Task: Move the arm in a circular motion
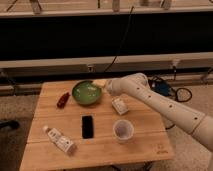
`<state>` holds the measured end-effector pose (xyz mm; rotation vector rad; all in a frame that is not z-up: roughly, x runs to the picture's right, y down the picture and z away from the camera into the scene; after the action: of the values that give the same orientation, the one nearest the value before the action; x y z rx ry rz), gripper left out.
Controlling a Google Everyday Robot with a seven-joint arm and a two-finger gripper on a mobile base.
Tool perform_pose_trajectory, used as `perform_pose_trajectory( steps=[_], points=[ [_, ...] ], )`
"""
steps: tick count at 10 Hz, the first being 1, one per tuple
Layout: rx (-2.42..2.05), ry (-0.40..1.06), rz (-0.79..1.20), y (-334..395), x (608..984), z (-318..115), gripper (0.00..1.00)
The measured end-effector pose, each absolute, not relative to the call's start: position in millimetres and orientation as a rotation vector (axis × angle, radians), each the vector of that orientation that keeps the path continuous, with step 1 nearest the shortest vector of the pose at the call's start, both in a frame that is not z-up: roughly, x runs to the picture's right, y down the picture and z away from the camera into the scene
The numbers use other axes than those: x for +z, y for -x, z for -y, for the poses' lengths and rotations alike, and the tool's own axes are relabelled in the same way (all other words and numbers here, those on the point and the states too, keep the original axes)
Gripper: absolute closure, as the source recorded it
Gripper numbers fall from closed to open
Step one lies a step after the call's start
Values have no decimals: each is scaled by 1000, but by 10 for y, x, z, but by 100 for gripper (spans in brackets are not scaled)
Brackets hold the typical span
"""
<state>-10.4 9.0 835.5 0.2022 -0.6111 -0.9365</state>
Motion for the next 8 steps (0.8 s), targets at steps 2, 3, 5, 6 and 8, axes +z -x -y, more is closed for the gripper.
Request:
perform_pose_trajectory(
  steps=[2, 3, 5, 6, 8],
  points=[
    [-965, -208, 624, 124, 8317, -92, 20],
    [-981, -211, 632, 138, 8290, -89, 20],
    [-1010, -218, 642, 160, 8250, -74, 21],
    [-1025, -221, 649, 172, 8227, -79, 26],
    [-1048, -228, 654, 124, 8163, -91, 33]
  ],
)
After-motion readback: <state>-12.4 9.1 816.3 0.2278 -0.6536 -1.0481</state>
